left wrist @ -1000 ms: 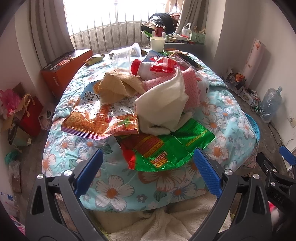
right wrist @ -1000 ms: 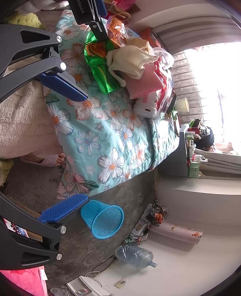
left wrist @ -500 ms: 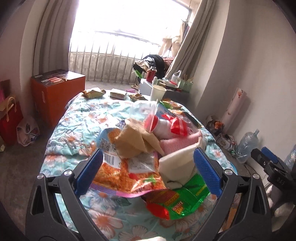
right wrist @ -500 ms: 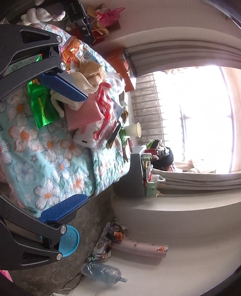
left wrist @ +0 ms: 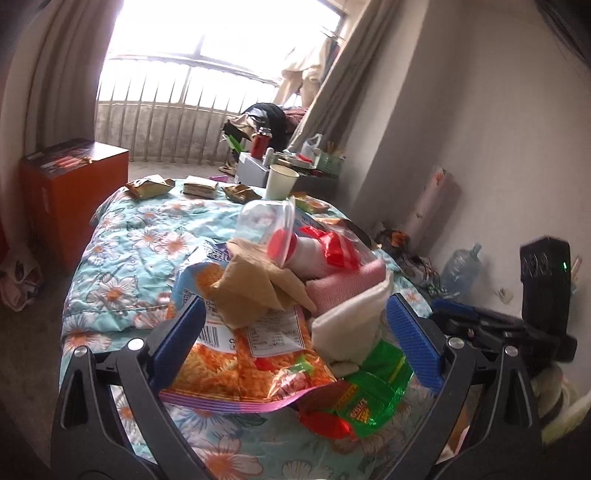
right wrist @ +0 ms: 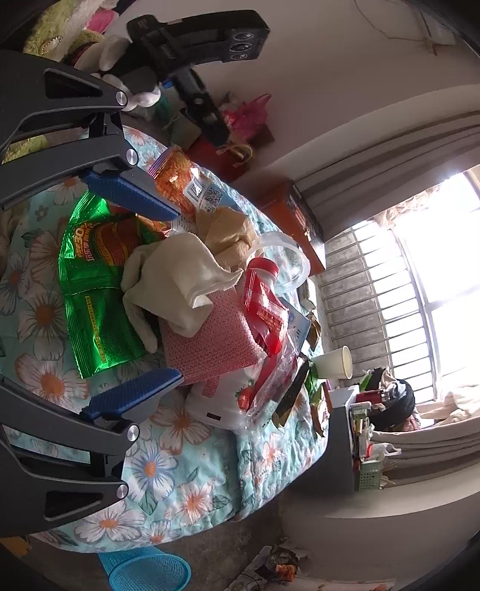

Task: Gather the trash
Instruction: 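Grasp the white cloth with the right tool while the left tool reaches toward tan paper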

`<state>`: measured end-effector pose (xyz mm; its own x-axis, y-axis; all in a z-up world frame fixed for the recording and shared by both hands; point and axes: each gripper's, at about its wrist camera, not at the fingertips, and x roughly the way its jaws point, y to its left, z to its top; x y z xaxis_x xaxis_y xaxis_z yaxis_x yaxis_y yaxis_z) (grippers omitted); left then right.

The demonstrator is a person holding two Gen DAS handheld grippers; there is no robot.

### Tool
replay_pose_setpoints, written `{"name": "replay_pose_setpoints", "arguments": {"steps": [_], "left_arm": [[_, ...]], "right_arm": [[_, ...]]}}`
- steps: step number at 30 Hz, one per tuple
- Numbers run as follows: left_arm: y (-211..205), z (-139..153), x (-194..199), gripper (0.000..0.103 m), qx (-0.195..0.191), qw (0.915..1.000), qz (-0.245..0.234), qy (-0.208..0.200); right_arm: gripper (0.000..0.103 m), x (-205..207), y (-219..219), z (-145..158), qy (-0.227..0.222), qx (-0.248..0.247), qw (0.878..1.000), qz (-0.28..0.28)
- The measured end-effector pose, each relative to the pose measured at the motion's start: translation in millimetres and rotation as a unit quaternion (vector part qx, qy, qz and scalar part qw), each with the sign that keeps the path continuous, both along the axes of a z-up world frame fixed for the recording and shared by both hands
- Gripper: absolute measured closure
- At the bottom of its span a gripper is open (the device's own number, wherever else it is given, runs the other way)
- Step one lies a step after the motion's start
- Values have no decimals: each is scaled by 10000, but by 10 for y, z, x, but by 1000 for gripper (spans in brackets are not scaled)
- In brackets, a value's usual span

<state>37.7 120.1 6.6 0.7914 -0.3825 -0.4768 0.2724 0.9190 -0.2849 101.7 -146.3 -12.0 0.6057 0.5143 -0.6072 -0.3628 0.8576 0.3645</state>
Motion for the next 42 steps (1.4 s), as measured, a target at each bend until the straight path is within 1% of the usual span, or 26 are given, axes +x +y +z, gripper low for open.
{"name": "replay_pose_setpoints", "arguments": {"steps": [2, 4, 5, 8, 10, 11, 13, 15, 17, 19, 20, 21, 22, 23, 25, 26, 28, 32, 35, 39, 40, 42], "left_arm": [[-51, -27, -23, 9, 174, 9998, -44, -6], [-40, -42, 27, 9, 192, 9998, 19, 25], [-15, -40, 75, 9, 200, 9997, 78, 67], [99, -30, 339, 11, 452, 9982, 374, 158], [184, -34, 568, 19, 525, 9967, 501, 354], [210, -40, 675, 20, 519, 9964, 493, 464], [240, -74, 877, 29, 445, 9956, 417, 709], [231, -100, 1017, 33, 328, 9954, 252, 859], [190, -158, 1129, 40, 398, 9935, 222, 1046], [165, -249, 1217, 56, 486, 9899, 223, 1309], [162, -291, 1238, 62, 451, 9887, 195, 1413], [169, -335, 1247, 71, 375, 9876, 147, 1519], [175, -356, 1246, 80, 322, 9869, 109, 1579], [169, -362, 1227, 84, 318, 9867, 102, 1594], [172, -334, 1175, 97, 372, 9871, 121, 1551], [172, -295, 1133, 100, 388, 9878, 143, 1504], [174, -171, 1029, 103, 387, 9898, 163, 1359], [140, 245, 771, 103, 400, 9960, 128, 783], [93, 547, 677, 103, 344, 9984, 54, 438], [19, 866, 697, 103, 65, 9994, -169, 291], [-13, 942, 704, 103, 43, 9995, -214, 241], [-94, 1107, 715, 103, 116, 9995, -282, 85]], "right_arm": [[28, 96, 19, -56, 169, 63, 9998, 23], [29, 194, 86, -114, 324, 123, 9994, 63], [29, 238, 128, -127, 364, 134, 9992, 85], [30, 325, 248, -135, 393, 89, 9991, 113], [30, 353, 311, -118, 329, 27, 9994, 138], [31, 357, 338, -109, 285, -23, 9995, 146], [32, 363, 379, -104, 240, -139, 9995, 162], [36, 378, 405, -115, 249, -237, 9993, 154], [40, 404, 417, -142, 295, -289, 9991, 138], [48, 441, 428, -169, 359, -275, 9989, 134], [50, 443, 435, -177, 377, -262, 9988, 139], [56, 449, 446, -183, 390, -250, 9988, 155], [68, 451, 451, -184, 389, -236, 9988, 171], [73, 450, 447, -177, 372, -225, 9989, 146], [92, 449, 432, -154, 345, -100, 9992, 155], [93, 439, 418, -137, 336, -11, 9993, 165], [94, 395, 383, -81, 243, 129, 9995, 180], [95, 260, 295, 102, -77, 397, 9989, 226], [95, 191, 194, 255, -350, 598, 9974, 200], [95, 136, -12, 472, -687, 799, 9944, -62], [95, 107, -74, 523, -763, 869, 9932, -149], [95, 51, -231, 620, -915, 988, 9904, -317]]}}
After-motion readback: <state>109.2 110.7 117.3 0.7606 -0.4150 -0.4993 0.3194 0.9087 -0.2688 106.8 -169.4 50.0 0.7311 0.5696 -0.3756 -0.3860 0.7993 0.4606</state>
